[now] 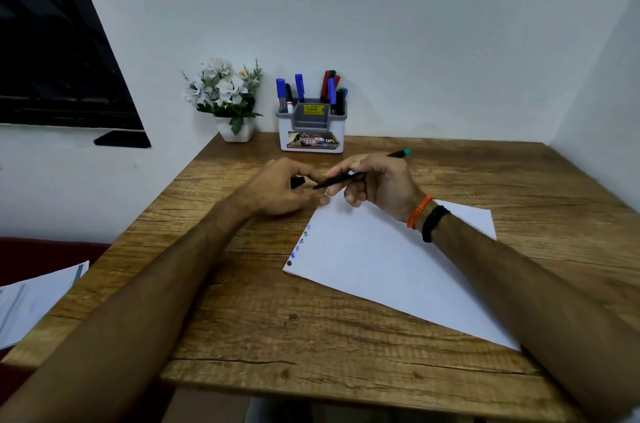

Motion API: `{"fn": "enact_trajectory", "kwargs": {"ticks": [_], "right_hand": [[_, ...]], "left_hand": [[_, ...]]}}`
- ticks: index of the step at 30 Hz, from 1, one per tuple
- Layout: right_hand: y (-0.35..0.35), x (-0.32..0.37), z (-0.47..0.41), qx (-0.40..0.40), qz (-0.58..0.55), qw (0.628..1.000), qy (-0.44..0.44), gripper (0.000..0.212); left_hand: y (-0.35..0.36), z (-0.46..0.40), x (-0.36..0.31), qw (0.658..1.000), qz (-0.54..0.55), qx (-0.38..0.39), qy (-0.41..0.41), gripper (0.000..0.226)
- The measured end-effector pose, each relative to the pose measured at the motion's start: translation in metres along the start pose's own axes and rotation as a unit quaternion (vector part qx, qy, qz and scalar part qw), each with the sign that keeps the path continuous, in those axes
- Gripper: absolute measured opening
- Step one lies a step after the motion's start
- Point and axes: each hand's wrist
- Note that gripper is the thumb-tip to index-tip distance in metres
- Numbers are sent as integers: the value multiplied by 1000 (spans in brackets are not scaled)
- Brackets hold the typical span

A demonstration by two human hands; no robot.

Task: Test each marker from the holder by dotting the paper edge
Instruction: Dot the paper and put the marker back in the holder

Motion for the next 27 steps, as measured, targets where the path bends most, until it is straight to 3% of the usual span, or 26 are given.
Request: {"fn": "enact_trajectory", "kwargs": {"ticks": [5, 9, 20, 27], "right_hand": [[12, -7, 2, -12, 89, 996, -18, 11], [19, -9, 2, 9, 104, 995, 11, 16], [24, -12, 5, -14, 201, 979, 29, 14], [26, -13, 5, -18, 224, 974, 23, 24]], "left_hand": [[2, 2, 5, 999, -11, 32, -1, 38], [1, 1, 6, 999, -5, 35, 17, 27], [-7, 2, 4, 994, 26, 105, 10, 41], [-8, 1, 7, 993, 38, 116, -4, 42]]}}
Point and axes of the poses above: each hand's wrist, its own z-axis away from the middle knuckle, its own y-axis out of the palm, x = y × z, and after that the axes turned 9 degrees about y, right-handed
